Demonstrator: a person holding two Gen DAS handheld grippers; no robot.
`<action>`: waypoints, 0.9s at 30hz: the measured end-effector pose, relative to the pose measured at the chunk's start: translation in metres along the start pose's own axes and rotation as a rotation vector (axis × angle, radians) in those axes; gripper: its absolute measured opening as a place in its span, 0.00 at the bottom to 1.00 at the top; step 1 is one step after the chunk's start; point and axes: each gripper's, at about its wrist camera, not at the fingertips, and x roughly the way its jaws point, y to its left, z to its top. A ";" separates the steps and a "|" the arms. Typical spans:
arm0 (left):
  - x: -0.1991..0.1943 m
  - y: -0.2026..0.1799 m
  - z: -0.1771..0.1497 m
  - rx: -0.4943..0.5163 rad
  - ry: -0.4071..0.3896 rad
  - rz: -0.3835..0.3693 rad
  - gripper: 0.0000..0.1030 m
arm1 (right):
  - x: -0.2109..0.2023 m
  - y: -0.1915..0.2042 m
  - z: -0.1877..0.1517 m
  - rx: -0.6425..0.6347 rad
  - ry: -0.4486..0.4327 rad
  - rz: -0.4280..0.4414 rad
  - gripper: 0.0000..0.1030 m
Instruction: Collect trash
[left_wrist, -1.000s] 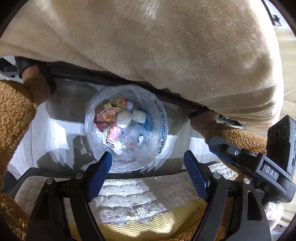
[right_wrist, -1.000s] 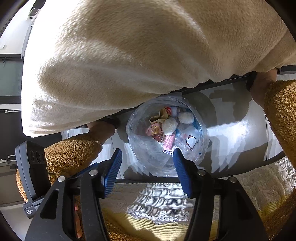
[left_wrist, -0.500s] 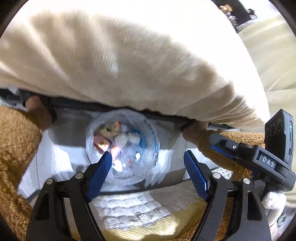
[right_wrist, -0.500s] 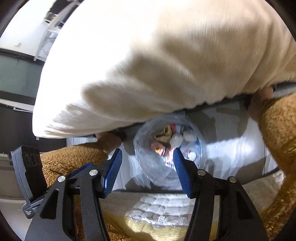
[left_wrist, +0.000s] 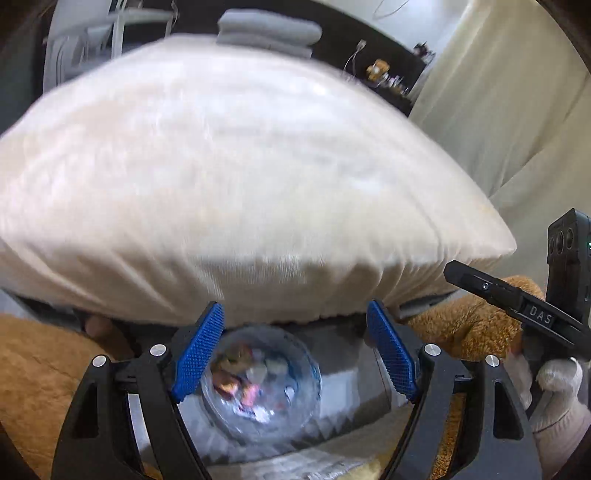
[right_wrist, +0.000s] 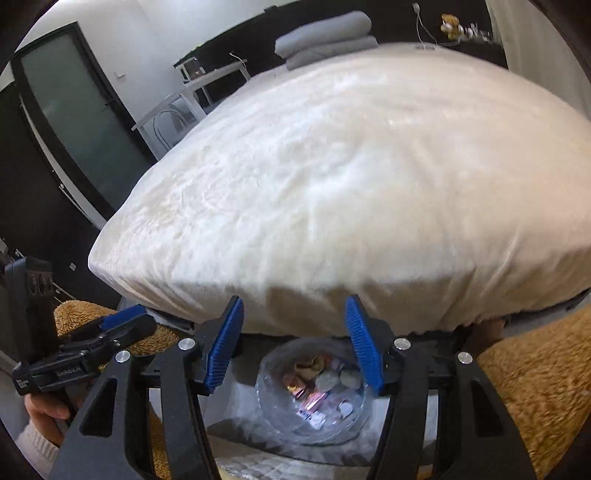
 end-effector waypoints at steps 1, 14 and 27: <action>-0.007 -0.001 0.003 0.020 -0.025 0.004 0.76 | -0.006 0.002 0.005 -0.032 -0.026 -0.031 0.56; -0.063 0.000 0.067 0.152 -0.227 0.027 0.76 | -0.055 -0.008 0.057 -0.200 -0.258 -0.151 0.56; -0.059 0.005 0.086 0.258 -0.355 0.021 0.76 | -0.033 -0.022 0.087 -0.268 -0.334 -0.187 0.56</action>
